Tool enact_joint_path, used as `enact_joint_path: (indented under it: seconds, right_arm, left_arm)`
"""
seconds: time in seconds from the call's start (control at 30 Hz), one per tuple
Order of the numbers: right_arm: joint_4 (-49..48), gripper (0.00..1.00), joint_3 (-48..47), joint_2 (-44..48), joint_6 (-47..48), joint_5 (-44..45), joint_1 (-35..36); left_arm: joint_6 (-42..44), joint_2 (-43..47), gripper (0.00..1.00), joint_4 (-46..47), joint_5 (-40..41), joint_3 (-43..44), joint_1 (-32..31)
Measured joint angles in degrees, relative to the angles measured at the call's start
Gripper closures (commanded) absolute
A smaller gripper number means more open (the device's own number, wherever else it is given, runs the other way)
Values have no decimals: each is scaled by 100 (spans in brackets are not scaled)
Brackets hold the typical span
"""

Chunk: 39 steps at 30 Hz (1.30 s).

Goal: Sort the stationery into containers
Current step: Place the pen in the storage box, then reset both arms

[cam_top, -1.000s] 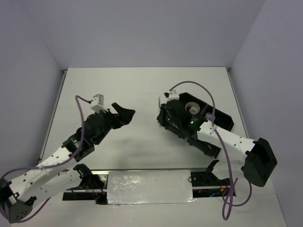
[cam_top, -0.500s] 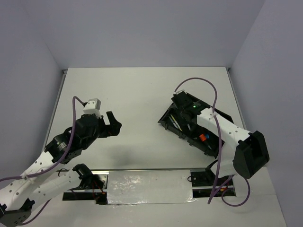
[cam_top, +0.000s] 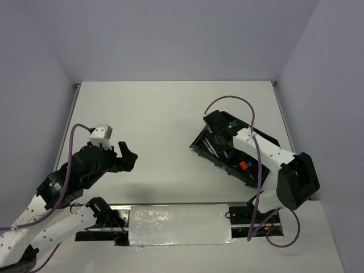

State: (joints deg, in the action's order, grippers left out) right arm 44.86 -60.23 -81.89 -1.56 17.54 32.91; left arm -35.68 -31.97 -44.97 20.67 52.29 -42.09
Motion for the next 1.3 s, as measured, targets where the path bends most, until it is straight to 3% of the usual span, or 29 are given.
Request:
enact_joint_path:
  seconds: [0.73,0.83,0.9,0.93,0.97,1.3]
  right_arm:
    - [-181,66,-227,-247,-227,-302,0]
    - [-184,54,-232,-175,-328,-426,0]
    - [-201,25,-234,24,-422,-573,2]
    - [-208,6,-232,190,-476,-656,7]
    - [-247,0,-232,439,-498,-758,7]
    - [-551,0,-227,3814,-1084,-990,22]
  left_arm:
    - [118,260,1,4,-109,-17,0]
    - [114,260,1,2,-96,-17,0]
    - [98,251,1,-2,-39,-17,0]
    - [83,240,1,-2,22,-17,0]
    - [63,214,1,-15,122,-17,0]
    - [-544,-640,1,-702,1777,337,0]
